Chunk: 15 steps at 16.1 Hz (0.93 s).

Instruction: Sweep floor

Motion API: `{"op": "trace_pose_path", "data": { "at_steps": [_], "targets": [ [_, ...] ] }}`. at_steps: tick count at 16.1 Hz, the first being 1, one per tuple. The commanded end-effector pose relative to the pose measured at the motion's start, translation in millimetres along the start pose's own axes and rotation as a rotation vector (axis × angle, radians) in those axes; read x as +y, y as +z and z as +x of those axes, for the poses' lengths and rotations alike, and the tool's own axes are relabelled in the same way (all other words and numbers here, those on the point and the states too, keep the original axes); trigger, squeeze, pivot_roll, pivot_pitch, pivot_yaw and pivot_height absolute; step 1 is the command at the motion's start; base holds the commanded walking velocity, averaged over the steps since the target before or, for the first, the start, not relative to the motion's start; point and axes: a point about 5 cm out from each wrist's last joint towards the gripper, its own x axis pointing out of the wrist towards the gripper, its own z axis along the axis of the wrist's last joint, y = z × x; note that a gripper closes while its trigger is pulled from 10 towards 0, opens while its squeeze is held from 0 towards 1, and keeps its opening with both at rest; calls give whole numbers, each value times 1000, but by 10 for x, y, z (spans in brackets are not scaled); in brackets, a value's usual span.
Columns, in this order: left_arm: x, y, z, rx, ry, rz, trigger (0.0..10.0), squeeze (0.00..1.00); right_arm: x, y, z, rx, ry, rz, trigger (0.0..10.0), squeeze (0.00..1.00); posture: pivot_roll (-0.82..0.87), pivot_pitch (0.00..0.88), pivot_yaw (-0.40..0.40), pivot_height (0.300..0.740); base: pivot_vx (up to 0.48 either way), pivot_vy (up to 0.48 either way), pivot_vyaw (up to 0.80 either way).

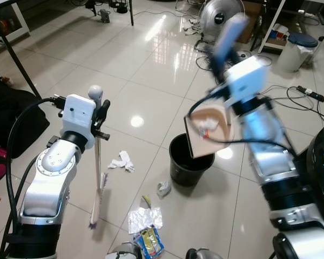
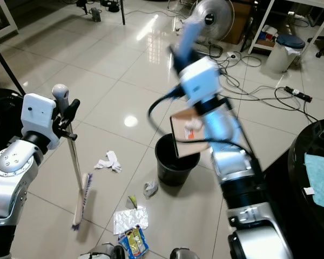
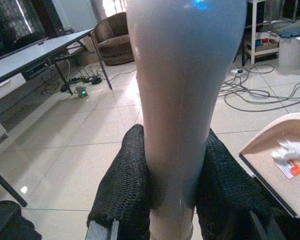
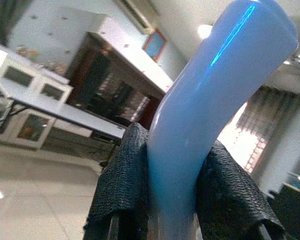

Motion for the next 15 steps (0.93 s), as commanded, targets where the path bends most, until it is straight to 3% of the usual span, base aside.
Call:
{"op": "trace_pose_path", "data": {
  "at_steps": [1, 6, 10, 11, 12, 13, 14, 15],
  "targets": [
    [44, 126, 14, -48, 20, 31, 10000, 0, 61, 99, 22, -81, 49, -60, 10000, 0, 81, 107, -15, 740, 0, 0, 0],
    [43, 139, 30, -54, 22, 33, 10000, 0, 376, 25, -58, -90, 194, -93, 10000, 0, 82, 109, -18, 740, 0, 0, 0],
    [30, 137, 32, -52, 21, 28, 10000, 0, 396, 22, -62, -97, 222, -127, 10000, 0, 78, 108, -20, 740, 0, 0, 0],
    [20, 137, 34, -48, 16, 22, 10000, 0, 256, 75, -2, -98, 167, -142, 10000, 0, 78, 103, -18, 740, 0, 0, 0],
    [17, 138, 34, -47, 15, 21, 10000, 0, 220, 95, 13, -100, 152, -142, 10000, 0, 78, 103, -18, 740, 0, 0, 0],
    [15, 153, 38, -49, 9, 21, 10000, 0, 63, 201, 87, -110, 73, -111, 10000, 0, 76, 99, -11, 740, 0, 0, 0],
    [-1, 188, 51, -57, -16, 17, 10000, 0, -298, 469, 199, -141, -89, -23, 10000, 0, 60, 87, -1, 740, 0, 0, 0],
    [-5, 191, 53, -58, -21, 16, 10000, 0, -342, 505, 207, -145, -106, -10, 10000, 0, 60, 87, -1, 740, 0, 0, 0]
  ]
}}
